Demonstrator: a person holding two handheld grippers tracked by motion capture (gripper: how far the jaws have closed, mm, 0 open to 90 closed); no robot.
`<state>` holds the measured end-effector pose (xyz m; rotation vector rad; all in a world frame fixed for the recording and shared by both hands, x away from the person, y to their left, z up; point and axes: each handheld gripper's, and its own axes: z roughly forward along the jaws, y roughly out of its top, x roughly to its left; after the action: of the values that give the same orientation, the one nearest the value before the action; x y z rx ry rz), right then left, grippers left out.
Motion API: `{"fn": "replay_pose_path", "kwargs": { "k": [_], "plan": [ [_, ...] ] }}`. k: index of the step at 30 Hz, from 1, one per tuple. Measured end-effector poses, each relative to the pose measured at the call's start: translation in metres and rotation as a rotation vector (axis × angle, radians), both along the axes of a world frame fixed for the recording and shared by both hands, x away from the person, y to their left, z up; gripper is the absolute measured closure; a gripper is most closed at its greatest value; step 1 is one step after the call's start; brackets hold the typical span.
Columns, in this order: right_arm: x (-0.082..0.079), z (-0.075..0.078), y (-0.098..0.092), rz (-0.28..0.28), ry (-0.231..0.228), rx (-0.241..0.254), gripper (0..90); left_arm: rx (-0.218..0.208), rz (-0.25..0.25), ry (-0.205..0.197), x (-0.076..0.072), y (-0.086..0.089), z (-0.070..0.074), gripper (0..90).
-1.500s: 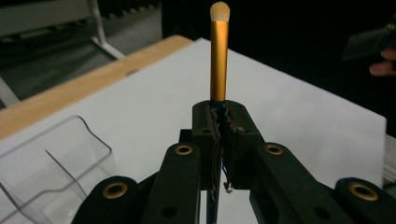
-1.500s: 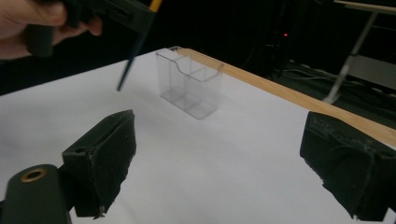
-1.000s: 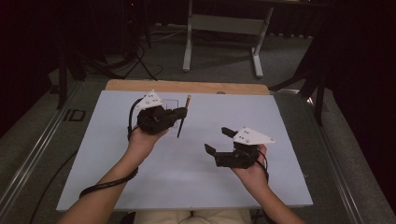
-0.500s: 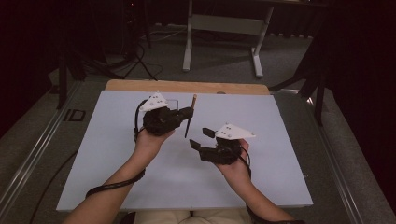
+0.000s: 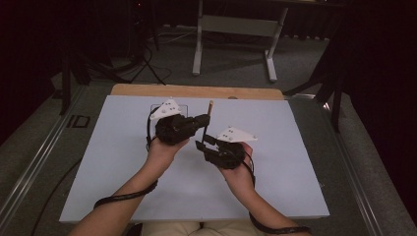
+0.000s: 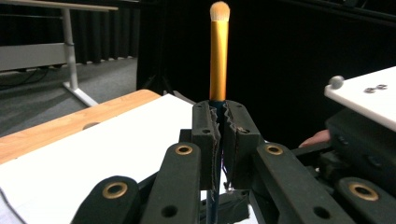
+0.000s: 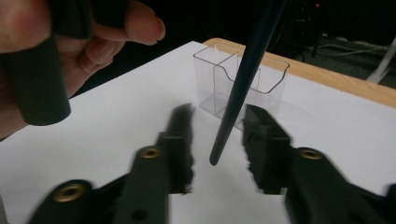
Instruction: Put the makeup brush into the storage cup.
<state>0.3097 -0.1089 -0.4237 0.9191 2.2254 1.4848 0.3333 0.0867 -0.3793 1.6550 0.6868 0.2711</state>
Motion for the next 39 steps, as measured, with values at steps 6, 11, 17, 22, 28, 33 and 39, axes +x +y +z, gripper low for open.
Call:
{"fn": "replay_pose_path", "kwargs": {
  "k": [6, 11, 17, 22, 28, 33, 39],
  "plan": [
    [0.003, -0.001, -0.002, -0.018, 0.029, -0.001, 76.0, 0.006, -0.013, -0.009, -0.003, -0.003, 0.002, 84.7],
    [0.004, 0.001, -0.003, -0.028, 0.045, -0.001, 83.2, 0.005, -0.014, -0.002, -0.002, -0.003, 0.001, 84.7],
    [0.008, 0.002, -0.007, -0.026, 0.093, 0.003, 85.7, 0.001, -0.023, 0.003, -0.001, -0.002, -0.001, 84.5],
    [0.009, 0.002, -0.009, -0.003, 0.102, -0.018, 85.9, 0.013, -0.056, -0.018, -0.001, 0.0, -0.003, 83.6],
    [0.01, 0.004, -0.017, 0.048, 0.08, -0.045, 86.0, 0.035, -0.106, -0.026, -0.004, 0.004, -0.004, 76.2],
    [0.008, 0.006, -0.022, 0.086, 0.055, -0.076, 86.0, 0.033, -0.153, -0.013, -0.006, 0.007, -0.008, 75.4],
    [0.006, 0.001, -0.025, 0.129, 0.051, -0.095, 86.0, 0.028, -0.172, -0.03, -0.006, 0.01, -0.002, 75.3]
  ]
}}
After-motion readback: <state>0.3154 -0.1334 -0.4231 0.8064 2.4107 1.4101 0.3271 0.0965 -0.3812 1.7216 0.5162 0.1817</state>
